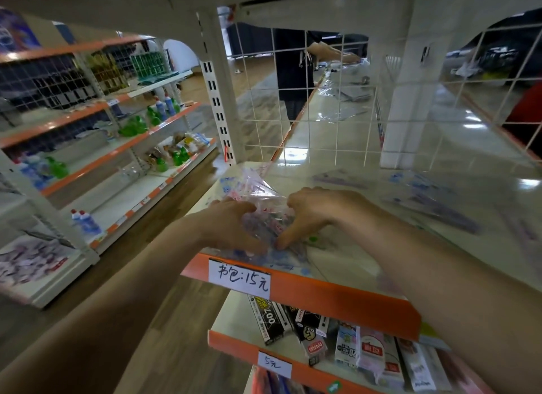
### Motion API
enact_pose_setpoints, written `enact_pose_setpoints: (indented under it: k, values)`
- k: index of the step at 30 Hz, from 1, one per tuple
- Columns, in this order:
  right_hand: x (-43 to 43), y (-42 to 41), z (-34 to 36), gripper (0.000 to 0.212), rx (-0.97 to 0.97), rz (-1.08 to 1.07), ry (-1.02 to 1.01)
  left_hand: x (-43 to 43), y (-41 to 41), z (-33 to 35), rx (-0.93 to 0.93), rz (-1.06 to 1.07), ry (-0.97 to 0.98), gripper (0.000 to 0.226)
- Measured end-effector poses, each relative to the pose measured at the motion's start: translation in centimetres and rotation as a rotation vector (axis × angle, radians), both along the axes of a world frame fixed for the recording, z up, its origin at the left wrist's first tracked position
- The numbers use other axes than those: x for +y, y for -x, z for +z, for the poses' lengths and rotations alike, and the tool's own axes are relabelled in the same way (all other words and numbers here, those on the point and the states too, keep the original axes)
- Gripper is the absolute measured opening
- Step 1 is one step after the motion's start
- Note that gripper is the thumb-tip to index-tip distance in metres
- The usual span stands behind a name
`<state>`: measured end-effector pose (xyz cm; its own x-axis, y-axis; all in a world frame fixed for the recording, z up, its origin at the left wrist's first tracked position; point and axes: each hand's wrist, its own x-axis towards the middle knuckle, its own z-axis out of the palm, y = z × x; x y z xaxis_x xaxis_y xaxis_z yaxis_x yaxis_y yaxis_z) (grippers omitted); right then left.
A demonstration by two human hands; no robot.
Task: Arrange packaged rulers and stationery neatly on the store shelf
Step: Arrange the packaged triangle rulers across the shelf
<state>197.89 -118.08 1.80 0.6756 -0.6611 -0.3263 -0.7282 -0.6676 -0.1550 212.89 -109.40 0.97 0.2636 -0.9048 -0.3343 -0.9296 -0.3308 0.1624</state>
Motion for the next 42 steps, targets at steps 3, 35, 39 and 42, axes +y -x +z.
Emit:
enact_pose_setpoints:
  k: [3,35,39,42]
  values:
    - [-0.2,0.0,-0.2,0.084,-0.012,0.000,-0.028,0.0,-0.1,-0.1,0.003,-0.003,-0.001,0.093]
    - [0.0,0.0,-0.2,0.042,-0.083,-0.082,-0.181,0.1,0.8,1.1,-0.032,-0.053,-0.037,0.086]
    - [-1.0,0.9,-0.5,0.030,-0.234,-0.152,-0.303,0.3,1.2,1.3,-0.030,-0.064,-0.024,0.079]
    - [-1.6,1.8,-1.0,0.024,-0.342,-0.218,-0.439,0.3,1.4,1.4,-0.030,-0.067,-0.023,0.078]
